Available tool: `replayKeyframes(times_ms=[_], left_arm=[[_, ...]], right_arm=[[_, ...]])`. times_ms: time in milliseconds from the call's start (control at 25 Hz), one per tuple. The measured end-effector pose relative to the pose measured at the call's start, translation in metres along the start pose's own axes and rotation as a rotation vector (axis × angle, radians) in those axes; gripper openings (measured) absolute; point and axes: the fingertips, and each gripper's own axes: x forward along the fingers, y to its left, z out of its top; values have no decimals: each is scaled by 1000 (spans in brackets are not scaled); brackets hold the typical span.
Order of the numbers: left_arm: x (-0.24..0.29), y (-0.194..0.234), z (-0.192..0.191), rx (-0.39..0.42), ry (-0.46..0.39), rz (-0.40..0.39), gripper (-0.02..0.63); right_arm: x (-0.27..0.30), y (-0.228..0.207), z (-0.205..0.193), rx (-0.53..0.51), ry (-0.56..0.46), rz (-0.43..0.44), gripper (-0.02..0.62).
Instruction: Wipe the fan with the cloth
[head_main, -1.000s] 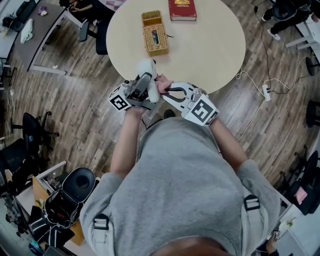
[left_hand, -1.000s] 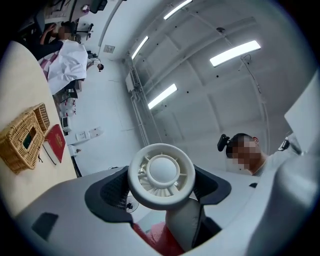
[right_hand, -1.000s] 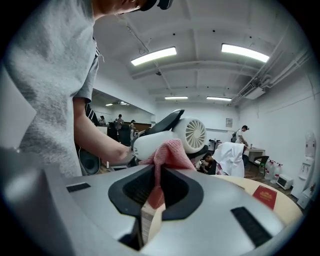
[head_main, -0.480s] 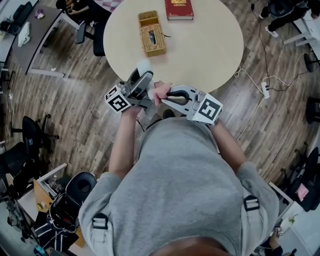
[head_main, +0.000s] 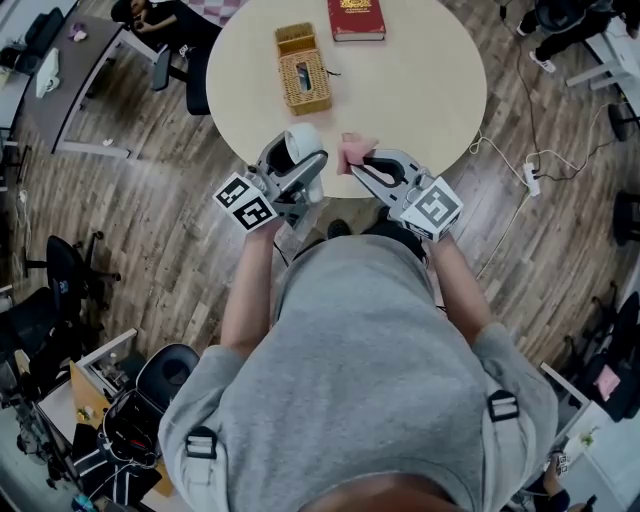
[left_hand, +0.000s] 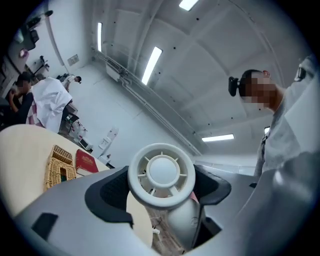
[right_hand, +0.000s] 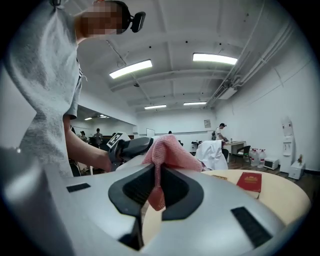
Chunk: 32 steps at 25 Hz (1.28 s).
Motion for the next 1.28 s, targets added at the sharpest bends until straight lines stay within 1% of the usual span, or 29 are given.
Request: replayKeyframes(times_ms=[120, 200, 400, 600, 840, 920, 1120, 1280], left_arm=[[5, -5, -13, 130, 118, 23, 390], [8, -7, -22, 192, 168, 15, 390], [13, -11, -34, 256, 238, 14, 390], [13, -15, -42, 270, 267, 19, 390], [13, -12, -50, 284, 294, 28, 390], [11, -11, -52, 284, 301, 31, 390], [10, -11, -50, 253, 278, 27, 390], [10, -9, -52, 262, 291, 31, 390]], right_arm=[[-8, -14, -8, -2, 19, -42, 36], [-14, -22, -14, 4, 30, -64, 35], [-25, -35, -26, 2, 60, -118, 35], [-34, -34, -34, 16, 75, -141, 35], [-42, -39, -40, 67, 55, -165, 35], [-43, -38, -41, 62, 63, -167, 35], [-43, -37, -47, 45, 100, -165, 35], [-42, -36, -52, 38, 120, -161, 35]])
